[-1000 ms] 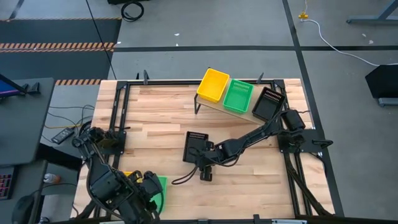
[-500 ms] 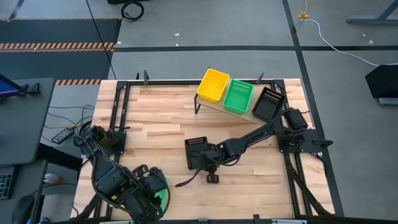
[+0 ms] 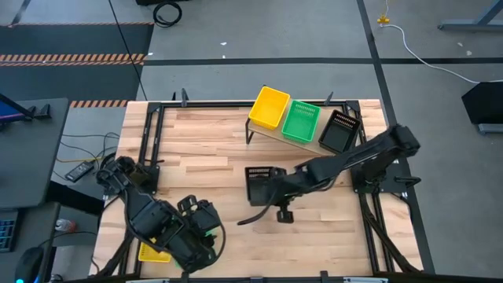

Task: Stack baskets on shelf by color
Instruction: Stack the black bin on the black bin

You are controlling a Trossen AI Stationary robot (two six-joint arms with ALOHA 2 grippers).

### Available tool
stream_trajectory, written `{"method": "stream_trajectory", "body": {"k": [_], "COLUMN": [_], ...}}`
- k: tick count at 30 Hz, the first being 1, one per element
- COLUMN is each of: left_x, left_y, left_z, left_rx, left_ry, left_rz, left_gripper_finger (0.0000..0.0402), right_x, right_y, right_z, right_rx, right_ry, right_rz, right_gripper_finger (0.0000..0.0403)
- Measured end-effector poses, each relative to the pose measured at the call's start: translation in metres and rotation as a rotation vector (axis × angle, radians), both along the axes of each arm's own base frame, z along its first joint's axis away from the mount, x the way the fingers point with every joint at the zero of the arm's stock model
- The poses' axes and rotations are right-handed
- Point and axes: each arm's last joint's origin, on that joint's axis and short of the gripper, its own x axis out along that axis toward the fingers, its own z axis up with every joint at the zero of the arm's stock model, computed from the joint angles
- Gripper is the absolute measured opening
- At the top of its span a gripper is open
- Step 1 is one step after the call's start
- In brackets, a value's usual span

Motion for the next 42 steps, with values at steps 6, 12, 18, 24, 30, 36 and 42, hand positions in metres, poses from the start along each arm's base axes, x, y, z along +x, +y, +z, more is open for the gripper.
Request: {"method": "stream_trajectory", "body": {"k": [6, 12, 18, 24, 30, 36, 42], "left_x": [0.010, 0.022, 0.031, 0.033, 0.033, 0.034, 0.041], "left_y": [0.011, 0.021, 0.033, 0.048, 0.058, 0.063, 0.075], "left_z": [0.001, 0.005, 0.015, 0.030, 0.038, 0.040, 0.040], "left_rx": [0.030, 0.030, 0.023, 0.019, 0.064, 0.107, 0.150], "left_ry": [-0.022, -0.069, -0.153, -0.243, -0.286, -0.292, -0.284], "left_rz": [0.012, -0.009, -0.021, -0.017, -0.036, -0.084, -0.089], "left_gripper_finger": [0.0172, 0.0172, 0.0172, 0.0172, 0.0172, 0.0172, 0.0172], "right_x": [-0.038, -0.081, -0.126, -0.156, -0.181, -0.217, -0.248], "right_y": [-0.002, -0.008, -0.024, -0.037, -0.051, -0.070, -0.086], "right_z": [0.049, 0.092, 0.111, 0.126, 0.139, 0.148, 0.157], "right_rx": [0.070, 0.147, 0.078, 0.082, 0.045, -0.045, -0.179], "right_ry": [-0.083, -0.180, -0.183, -0.227, -0.314, -0.273, -0.128], "right_rz": [-0.021, -0.056, -0.129, -0.157, -0.236, -0.366, -0.490], "right_gripper_finger": [0.0010, 0.0010, 0.0010, 0.0011, 0.0012, 0.0013, 0.0014]}}
